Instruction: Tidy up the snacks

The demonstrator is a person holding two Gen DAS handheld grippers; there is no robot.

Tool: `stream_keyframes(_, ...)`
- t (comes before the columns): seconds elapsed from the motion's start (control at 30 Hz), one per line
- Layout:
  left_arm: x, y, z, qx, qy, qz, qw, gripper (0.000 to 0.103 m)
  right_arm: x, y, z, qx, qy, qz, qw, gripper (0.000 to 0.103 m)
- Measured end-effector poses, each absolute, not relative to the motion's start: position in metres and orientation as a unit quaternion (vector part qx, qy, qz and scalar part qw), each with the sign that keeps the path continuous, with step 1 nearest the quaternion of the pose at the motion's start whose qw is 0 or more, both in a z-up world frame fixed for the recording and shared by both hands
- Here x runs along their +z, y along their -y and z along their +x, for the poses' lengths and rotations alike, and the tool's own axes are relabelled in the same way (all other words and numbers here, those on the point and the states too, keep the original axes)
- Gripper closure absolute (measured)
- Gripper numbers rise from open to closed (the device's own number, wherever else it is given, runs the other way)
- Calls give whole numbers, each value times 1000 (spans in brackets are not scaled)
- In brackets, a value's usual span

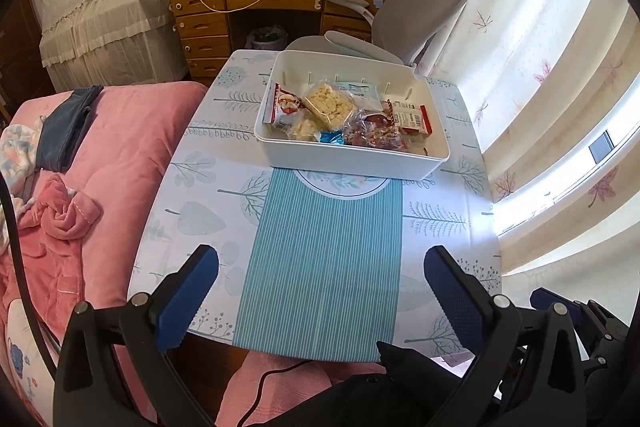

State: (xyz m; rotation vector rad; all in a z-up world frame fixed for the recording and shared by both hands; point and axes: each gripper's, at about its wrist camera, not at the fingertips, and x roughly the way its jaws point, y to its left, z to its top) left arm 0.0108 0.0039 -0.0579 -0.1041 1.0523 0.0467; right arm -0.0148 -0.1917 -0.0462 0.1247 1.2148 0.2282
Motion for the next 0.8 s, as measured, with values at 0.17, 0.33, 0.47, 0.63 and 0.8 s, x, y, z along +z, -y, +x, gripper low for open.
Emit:
stream_keyframes(0.17, -61, -3, 14, 21, -510, -51, 858, 1, -47, 192, -13, 110, -571, 57, 812, 0)
stream_keyframes(0.33, -67, -4, 16, 24, -522, -53, 851, 1, -51, 190, -8, 112, -579, 55, 806, 0)
stream_keyframes(0.47, -71, -7, 18, 29, -531, -57, 845, 1, -54, 186, -5, 116, -586, 51, 800, 0)
stream_keyframes(0.63, -73, -9, 20, 32, -535, -58, 842, 1, -56, 183, -1, 119, -591, 48, 796, 0)
stream_keyframes(0.8, -74, -9, 22, 32, -536, -57, 842, 1, -57, 183, 2, 120, -594, 49, 794, 0)
